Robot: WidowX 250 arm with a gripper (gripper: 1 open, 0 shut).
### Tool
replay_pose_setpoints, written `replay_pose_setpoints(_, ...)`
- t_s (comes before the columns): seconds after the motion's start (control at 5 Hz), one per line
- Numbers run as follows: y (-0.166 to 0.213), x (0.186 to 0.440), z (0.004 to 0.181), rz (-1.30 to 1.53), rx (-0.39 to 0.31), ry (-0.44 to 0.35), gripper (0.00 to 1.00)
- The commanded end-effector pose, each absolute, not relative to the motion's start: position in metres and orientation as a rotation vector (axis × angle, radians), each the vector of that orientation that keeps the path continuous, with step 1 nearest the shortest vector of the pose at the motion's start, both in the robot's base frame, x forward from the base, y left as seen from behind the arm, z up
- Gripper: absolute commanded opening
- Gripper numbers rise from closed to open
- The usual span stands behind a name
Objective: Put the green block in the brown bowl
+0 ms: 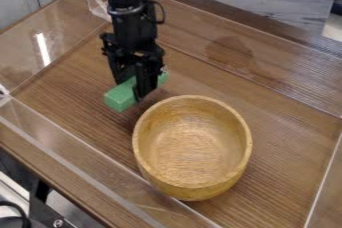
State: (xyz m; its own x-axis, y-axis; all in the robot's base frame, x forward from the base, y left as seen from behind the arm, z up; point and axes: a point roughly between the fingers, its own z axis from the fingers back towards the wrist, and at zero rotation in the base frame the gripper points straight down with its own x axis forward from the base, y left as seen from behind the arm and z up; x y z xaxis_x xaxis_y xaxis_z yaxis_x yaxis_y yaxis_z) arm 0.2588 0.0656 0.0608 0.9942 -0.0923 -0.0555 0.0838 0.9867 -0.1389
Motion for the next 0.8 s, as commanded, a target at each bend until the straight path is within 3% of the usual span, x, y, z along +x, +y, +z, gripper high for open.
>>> replay_pose_setpoints(0.0,0.06,0.265,0.091,-0.101,-0.12,-0.007,0.0)
replay_pose_setpoints(0.6,-0.014,0.224,0.108,-0.258,-0.13,-0.021,0.0)
